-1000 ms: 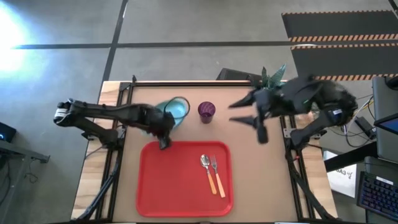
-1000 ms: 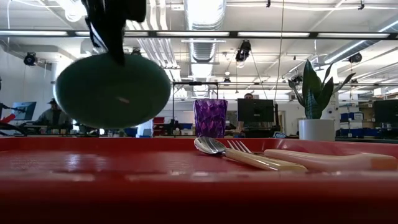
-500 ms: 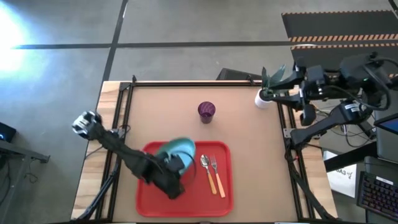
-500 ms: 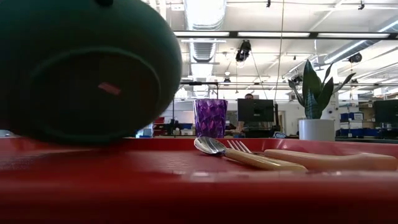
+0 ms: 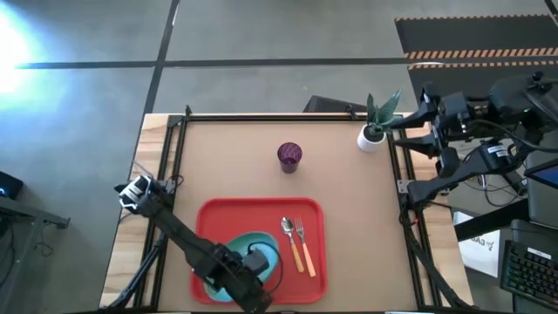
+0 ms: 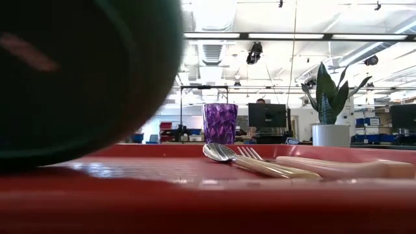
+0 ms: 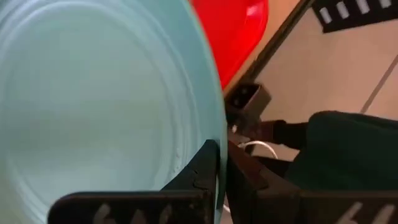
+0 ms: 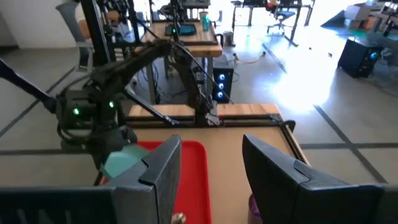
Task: Pick and place plate/cup/fork/spoon on tray
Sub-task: Put the green plate on the red serving tray to the left of the orange spoon
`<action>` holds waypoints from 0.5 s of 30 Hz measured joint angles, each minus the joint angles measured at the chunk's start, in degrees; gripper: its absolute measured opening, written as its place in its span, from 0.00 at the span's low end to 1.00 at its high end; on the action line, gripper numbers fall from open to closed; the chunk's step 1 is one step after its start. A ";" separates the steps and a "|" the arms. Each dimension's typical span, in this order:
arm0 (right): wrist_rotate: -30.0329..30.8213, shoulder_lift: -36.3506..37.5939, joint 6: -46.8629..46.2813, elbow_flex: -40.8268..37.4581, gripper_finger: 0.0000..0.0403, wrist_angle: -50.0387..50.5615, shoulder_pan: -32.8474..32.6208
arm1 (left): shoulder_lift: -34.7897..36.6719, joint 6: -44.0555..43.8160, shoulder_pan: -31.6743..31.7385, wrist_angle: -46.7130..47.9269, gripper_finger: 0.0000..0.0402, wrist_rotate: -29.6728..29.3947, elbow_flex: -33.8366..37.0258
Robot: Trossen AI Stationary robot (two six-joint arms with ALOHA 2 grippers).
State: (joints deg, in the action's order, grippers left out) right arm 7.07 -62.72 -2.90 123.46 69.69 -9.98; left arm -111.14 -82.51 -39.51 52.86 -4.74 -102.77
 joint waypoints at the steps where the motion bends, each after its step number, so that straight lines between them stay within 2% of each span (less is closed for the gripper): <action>1: -0.02 0.04 0.00 0.00 0.40 0.62 0.00 | -0.03 -0.71 -0.25 0.03 0.00 0.19 0.17; 5: -0.07 0.09 -0.04 0.00 0.40 2.15 0.00 | -0.06 -1.74 -0.11 -2.92 0.00 0.27 3.33; 12: -3.19 0.09 -0.09 0.00 0.40 2.58 0.00 | -0.16 -0.50 1.70 -17.14 0.01 -0.19 12.05; 15: -3.23 0.09 -0.10 0.00 0.40 2.58 0.00 | -0.18 -0.04 2.29 -19.67 0.01 -0.51 15.38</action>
State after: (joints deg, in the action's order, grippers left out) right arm 3.84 -62.63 -3.00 123.46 72.27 -9.98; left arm -111.33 -82.54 -37.22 33.19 -5.25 -87.39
